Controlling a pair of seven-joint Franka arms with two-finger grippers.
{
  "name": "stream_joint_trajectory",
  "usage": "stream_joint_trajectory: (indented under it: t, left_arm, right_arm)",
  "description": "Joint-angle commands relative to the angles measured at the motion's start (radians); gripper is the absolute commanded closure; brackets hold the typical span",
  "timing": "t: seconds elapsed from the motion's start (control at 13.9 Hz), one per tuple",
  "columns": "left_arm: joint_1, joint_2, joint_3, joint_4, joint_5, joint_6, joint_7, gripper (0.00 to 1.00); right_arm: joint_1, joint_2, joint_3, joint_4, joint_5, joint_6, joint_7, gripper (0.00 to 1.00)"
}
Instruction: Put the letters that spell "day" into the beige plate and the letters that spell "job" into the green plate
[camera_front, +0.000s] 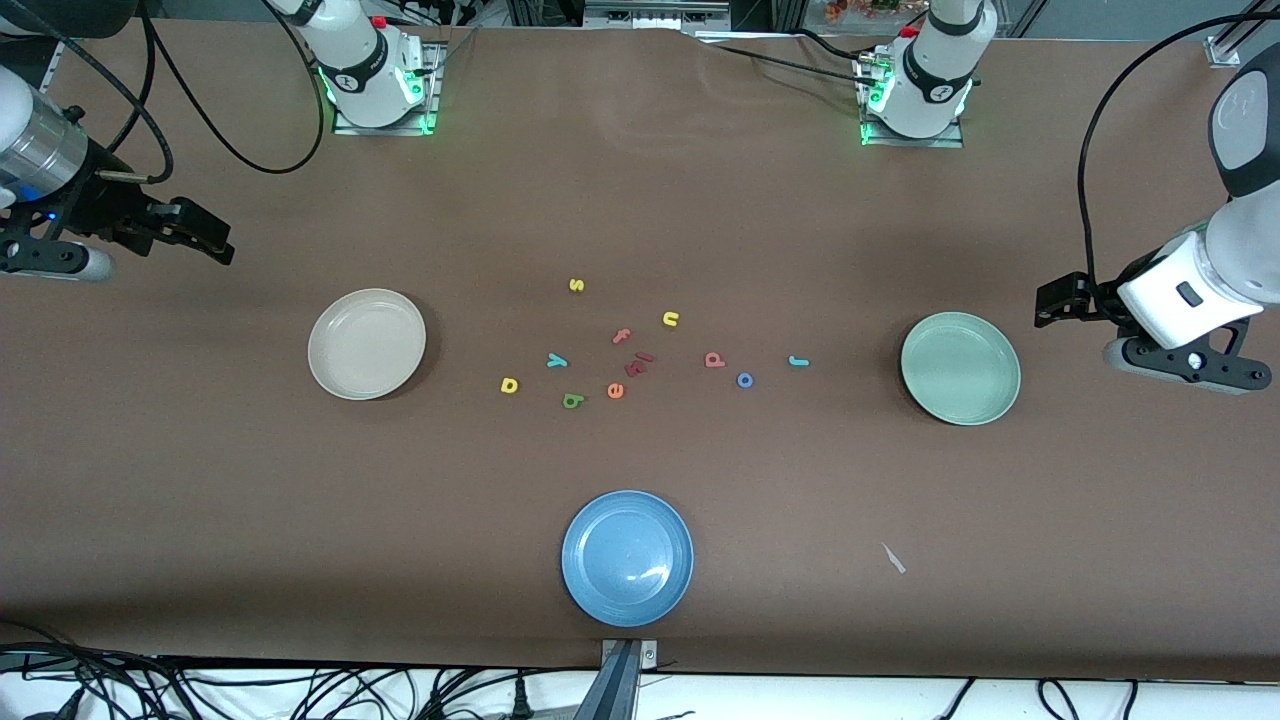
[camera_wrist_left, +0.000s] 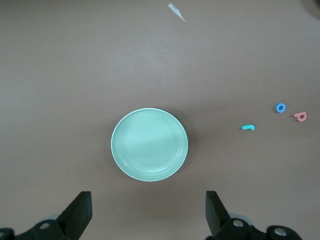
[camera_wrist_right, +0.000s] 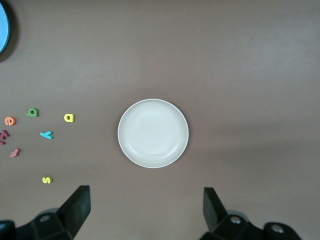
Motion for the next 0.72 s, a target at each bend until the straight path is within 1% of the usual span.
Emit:
stream_joint_trajectory:
  t: [0.0,0.65]
  left_arm:
    - [0.006,0.007,0.000,0.012,-0.025,-0.001,0.027,0.00]
    - [0.006,0.006,0.000,0.016,-0.032,-0.002,0.026,0.00]
  right_arm:
    - [-0.008,-0.001,0.009,0.003,-0.013,-0.008,-0.017,0.00]
    - [-0.005,-0.001,0.012,0.005,-0.014,-0.008,-0.017,0.00]
